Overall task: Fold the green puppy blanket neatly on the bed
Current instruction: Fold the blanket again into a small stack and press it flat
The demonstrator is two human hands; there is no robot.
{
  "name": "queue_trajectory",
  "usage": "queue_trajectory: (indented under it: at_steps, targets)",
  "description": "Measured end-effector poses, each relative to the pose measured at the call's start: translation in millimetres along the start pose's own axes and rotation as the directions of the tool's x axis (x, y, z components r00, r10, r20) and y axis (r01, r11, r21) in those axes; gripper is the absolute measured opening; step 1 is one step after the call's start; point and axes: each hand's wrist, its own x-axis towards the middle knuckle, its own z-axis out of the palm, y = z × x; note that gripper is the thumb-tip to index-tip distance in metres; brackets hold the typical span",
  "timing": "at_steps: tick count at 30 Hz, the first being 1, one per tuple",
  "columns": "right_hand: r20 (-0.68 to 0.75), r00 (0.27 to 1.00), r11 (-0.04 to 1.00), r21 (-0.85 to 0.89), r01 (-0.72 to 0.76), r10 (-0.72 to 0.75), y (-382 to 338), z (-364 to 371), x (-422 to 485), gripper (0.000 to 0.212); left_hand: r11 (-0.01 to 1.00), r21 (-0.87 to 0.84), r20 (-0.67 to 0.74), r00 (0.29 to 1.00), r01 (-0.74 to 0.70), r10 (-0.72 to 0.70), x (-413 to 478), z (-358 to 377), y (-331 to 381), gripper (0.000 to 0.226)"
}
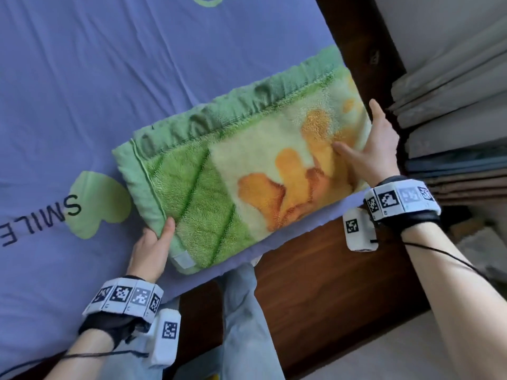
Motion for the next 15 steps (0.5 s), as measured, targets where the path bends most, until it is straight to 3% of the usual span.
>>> queue_trajectory:
  at_steps: [2,5,8,12,15]
  targets:
    - [-0.09,0.991,0.995,-0.025,0.094,-0.096,-9,7,-13,0.08,0.997,0.072,-0.084,0.995,-0.04,0.046,3,-5,8,0.069]
    - [-0.167,0.97,0.984,-0.005,0.176,-0.175,-26,18,-41,0.065,0.965,0.172,-0.235,0.943,-0.197,0.234,-9,-5,31,0.085]
    - [-0.085,0.968,0.972,-0.037,0.234,-0.236,-38,31,-64,0.059,0.872,0.264,-0.28,0.832,-0.413,0.479,-22,-1,56,0.088]
    - [0.065,0.979,0.956,-0.212,0.204,-0.194,-37,57,-68,0.06,0.654,0.483,-0.072,0.718,-0.582,0.692,-26,21,78,0.072]
    - [0.082,0.984,0.945,-0.276,0.176,-0.159,-30,70,-54,0.059,0.56,0.612,0.087,0.751,-0.559,0.654,-11,42,83,0.06]
